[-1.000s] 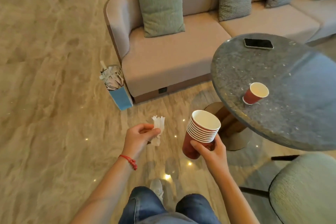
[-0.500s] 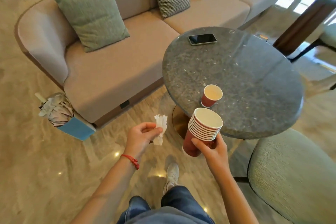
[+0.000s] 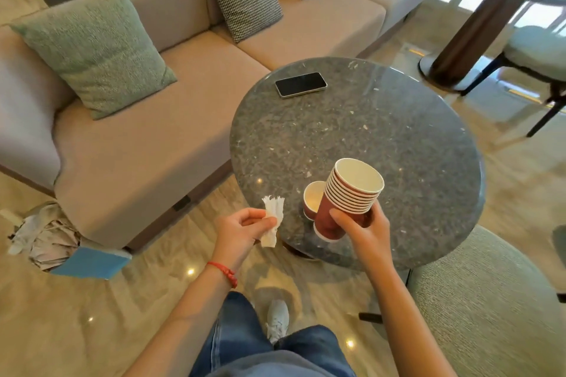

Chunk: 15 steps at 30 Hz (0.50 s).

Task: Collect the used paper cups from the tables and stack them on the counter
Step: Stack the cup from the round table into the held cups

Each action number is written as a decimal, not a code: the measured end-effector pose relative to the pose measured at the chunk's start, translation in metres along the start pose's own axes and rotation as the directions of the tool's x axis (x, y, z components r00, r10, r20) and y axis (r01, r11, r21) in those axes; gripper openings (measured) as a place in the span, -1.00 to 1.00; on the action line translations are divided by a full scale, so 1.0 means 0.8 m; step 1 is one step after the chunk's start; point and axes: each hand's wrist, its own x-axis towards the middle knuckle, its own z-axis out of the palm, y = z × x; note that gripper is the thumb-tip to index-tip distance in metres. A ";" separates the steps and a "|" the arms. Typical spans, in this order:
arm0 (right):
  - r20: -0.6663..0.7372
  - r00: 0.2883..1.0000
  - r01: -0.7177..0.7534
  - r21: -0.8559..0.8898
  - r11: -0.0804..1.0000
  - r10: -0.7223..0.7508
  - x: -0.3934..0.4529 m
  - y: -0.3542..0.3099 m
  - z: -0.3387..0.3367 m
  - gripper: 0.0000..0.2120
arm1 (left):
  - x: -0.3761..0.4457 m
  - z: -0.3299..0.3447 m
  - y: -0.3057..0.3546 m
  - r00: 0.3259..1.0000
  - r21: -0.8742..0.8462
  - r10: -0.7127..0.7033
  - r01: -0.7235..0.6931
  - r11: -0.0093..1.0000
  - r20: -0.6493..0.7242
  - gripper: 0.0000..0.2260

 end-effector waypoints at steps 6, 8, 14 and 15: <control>-0.065 0.998 -0.016 0.032 0.999 0.018 0.043 0.004 0.008 -0.41 | 0.039 0.013 0.015 0.999 0.066 -0.015 0.013 0.998 0.030 -0.88; -0.083 0.996 -0.014 0.010 1.000 0.015 0.053 0.009 0.014 -0.48 | 0.051 0.013 0.021 0.999 0.082 -0.015 0.011 0.997 0.043 -0.89; -0.106 0.994 -0.010 -0.074 0.997 0.002 0.073 0.029 0.027 -0.46 | 0.084 0.008 0.036 0.997 0.096 -0.033 0.027 0.995 0.067 -0.88; -0.116 0.993 -0.010 -0.090 0.996 -0.001 0.074 0.033 0.029 -0.44 | 0.087 0.008 0.037 0.997 0.098 -0.038 0.031 0.995 0.074 -0.89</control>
